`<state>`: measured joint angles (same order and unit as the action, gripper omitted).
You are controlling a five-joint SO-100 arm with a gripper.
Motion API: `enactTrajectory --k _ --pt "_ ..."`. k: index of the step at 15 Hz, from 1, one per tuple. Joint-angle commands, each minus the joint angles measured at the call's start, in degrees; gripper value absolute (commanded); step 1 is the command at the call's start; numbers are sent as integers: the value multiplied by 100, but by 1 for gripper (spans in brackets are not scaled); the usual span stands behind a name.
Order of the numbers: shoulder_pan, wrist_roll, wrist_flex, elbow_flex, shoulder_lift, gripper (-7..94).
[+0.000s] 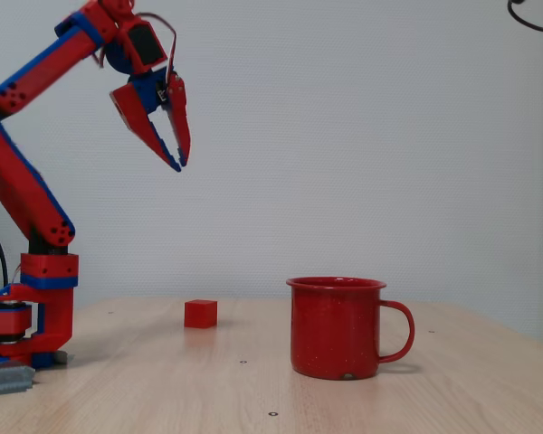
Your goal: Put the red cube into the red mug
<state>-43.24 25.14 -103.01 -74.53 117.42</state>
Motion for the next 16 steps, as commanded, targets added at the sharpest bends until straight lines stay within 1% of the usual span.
enactTrajectory --k 1,2,3,4,6,8,10,13,16 --pt "-369 185 -334 642 -255 0" --pt "-519 193 -316 773 -519 0" --pt "-650 44 -193 782 -747 0" --pt "-765 -316 -9 791 -993 0" --pt "-844 -1389 475 773 -1564 0" --pt "-1020 -1723 923 844 -2048 0" --pt "-1336 -1846 1195 1020 -2487 0" --pt "-1723 -1846 1107 1433 -3261 0" --pt "-1934 -1749 1160 1362 -3630 0"
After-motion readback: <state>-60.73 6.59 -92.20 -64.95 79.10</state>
